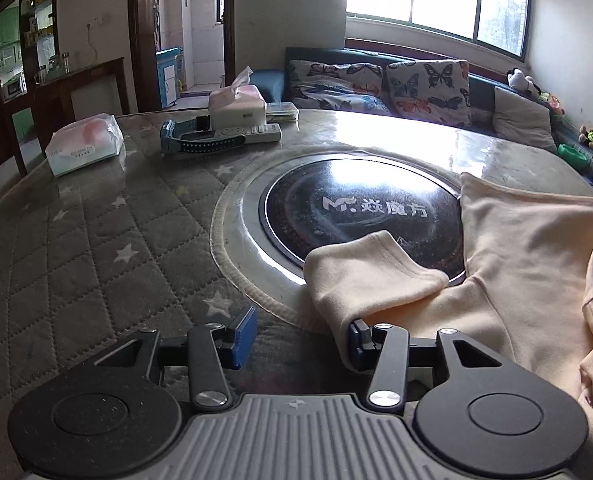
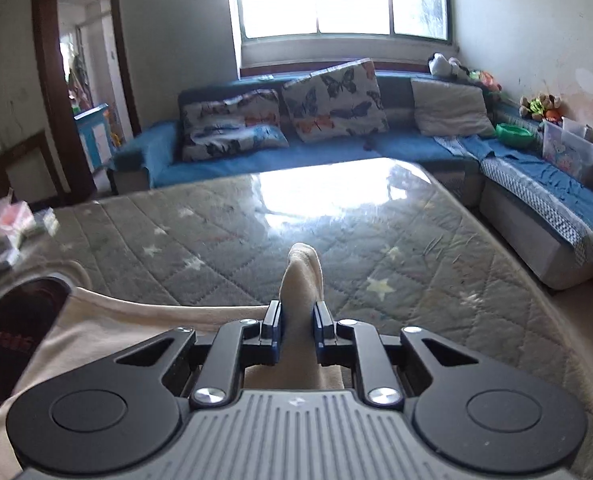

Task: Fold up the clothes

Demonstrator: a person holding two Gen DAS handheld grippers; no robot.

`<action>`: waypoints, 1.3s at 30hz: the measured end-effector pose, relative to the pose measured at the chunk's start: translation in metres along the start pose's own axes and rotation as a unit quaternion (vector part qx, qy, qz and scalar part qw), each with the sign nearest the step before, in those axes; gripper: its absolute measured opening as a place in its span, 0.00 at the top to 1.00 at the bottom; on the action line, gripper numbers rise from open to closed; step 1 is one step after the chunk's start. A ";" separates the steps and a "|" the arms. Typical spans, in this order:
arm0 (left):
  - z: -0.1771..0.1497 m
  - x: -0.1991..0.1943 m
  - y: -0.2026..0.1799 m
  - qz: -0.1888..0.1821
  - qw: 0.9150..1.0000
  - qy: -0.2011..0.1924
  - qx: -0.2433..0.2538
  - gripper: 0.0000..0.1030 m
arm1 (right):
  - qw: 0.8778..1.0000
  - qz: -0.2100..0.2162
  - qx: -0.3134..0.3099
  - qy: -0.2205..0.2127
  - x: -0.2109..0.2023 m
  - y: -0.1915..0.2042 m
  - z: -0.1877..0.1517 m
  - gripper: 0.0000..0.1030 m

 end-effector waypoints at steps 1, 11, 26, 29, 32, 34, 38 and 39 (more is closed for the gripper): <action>-0.001 0.000 -0.002 -0.001 1.000 0.000 0.003 0.52 | 1.000 0.000 -0.001 0.003 0.000 -0.002 -0.001 0.86; 0.002 -0.019 0.003 -0.001 0.999 -0.018 0.030 0.41 | 0.998 -0.020 -0.007 0.053 0.041 -0.007 -0.021 0.75; 0.007 -0.031 -0.012 -0.022 0.996 -0.042 0.073 0.31 | 0.999 -0.039 -0.017 0.027 0.051 0.000 0.002 0.96; 0.013 -0.033 -0.020 -0.024 0.993 -0.059 0.095 0.31 | 0.999 -0.030 -0.018 -0.020 0.013 -0.005 0.019 0.96; 0.014 -0.027 -0.025 -0.029 0.993 -0.061 0.101 0.31 | 0.998 -0.018 -0.010 -0.064 -0.035 -0.020 0.031 0.96; 0.013 -0.020 -0.026 -0.030 0.993 -0.056 0.099 0.46 | 0.996 -0.018 -0.006 -0.091 -0.067 -0.034 0.035 0.96; 0.009 -0.008 -0.020 -0.029 0.996 -0.038 0.077 0.69 | 0.992 -0.031 0.015 -0.119 -0.123 -0.076 0.026 0.96; 0.007 -0.006 -0.019 -0.025 0.996 -0.036 0.075 0.72 | 0.992 -0.037 0.021 -0.120 -0.133 -0.086 0.020 0.96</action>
Point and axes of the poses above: each gripper's, at about its wrist camera, not at the fingertips, and x roughly the way its jaws point, y to its left, z to its top, the point moved 9 cm from there along x, roughly the way its jaws point, and after that the axes turned 3 degrees about -z, right-handed, at the moved point
